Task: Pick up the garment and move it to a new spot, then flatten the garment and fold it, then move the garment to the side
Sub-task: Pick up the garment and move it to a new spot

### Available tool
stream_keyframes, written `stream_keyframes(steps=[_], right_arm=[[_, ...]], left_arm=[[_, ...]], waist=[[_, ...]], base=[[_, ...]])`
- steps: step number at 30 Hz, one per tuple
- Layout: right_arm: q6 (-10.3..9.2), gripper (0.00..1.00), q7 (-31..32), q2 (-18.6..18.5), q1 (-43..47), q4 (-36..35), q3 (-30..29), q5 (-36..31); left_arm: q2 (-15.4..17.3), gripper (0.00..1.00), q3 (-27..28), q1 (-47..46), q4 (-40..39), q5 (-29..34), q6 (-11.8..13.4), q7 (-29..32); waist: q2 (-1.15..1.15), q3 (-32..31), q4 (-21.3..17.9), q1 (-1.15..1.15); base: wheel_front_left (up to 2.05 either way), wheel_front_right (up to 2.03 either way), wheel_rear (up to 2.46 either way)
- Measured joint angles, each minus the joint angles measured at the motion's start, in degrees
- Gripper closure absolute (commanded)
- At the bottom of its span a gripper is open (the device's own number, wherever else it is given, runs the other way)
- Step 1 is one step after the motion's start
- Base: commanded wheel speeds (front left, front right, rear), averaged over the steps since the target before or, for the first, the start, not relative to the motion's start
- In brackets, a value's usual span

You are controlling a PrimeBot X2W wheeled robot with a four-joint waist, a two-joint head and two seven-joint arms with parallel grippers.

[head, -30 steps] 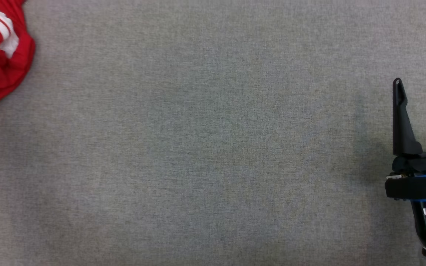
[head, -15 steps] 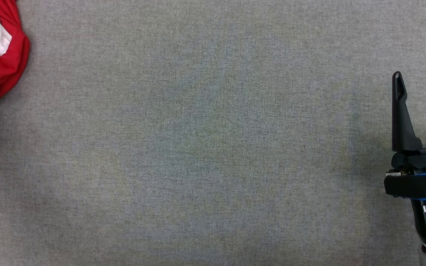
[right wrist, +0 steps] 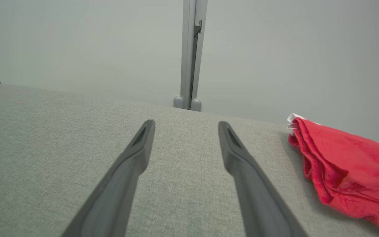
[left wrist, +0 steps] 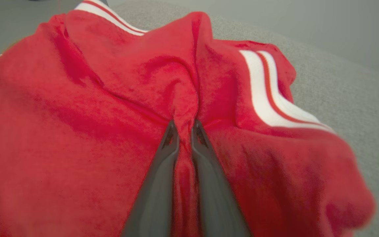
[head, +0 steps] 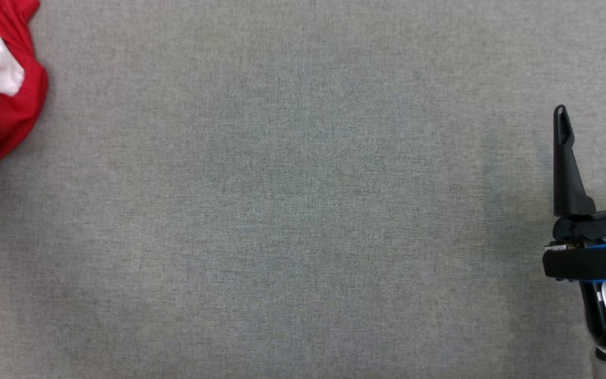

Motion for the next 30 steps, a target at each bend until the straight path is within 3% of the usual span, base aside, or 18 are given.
stream_keyframes(steps=[14, 21, 30], right_arm=[[0.0, 0.0, -4.3, 2.7, 1.3, 8.4, 1.1, 2.4], [0.0, 0.0, -6.8, 3.4, 2.8, 12.3, 1.0, 3.9], [0.0, 0.0, -10.4, 3.8, 4.0, 18.2, 2.3, 7.2]], left_arm=[[-0.2, 1.0, -7.8, -4.2, -8.9, 4.0, -0.1, -15.2], [-1.4, 1.0, -13.9, -7.7, -19.0, 4.7, -0.1, -16.5], [-5.9, 1.0, -20.7, -9.6, -31.1, 4.6, -0.3, -13.6]], waist=[[0.0, -9.5, -2.5, 0.0], [0.0, -13.1, -6.0, 0.0], [0.0, -15.3, -13.1, 0.0]], base=[[0.0, 0.0, 0.0], [0.0, 0.0, 0.0], [0.0, 0.0, 0.0]])
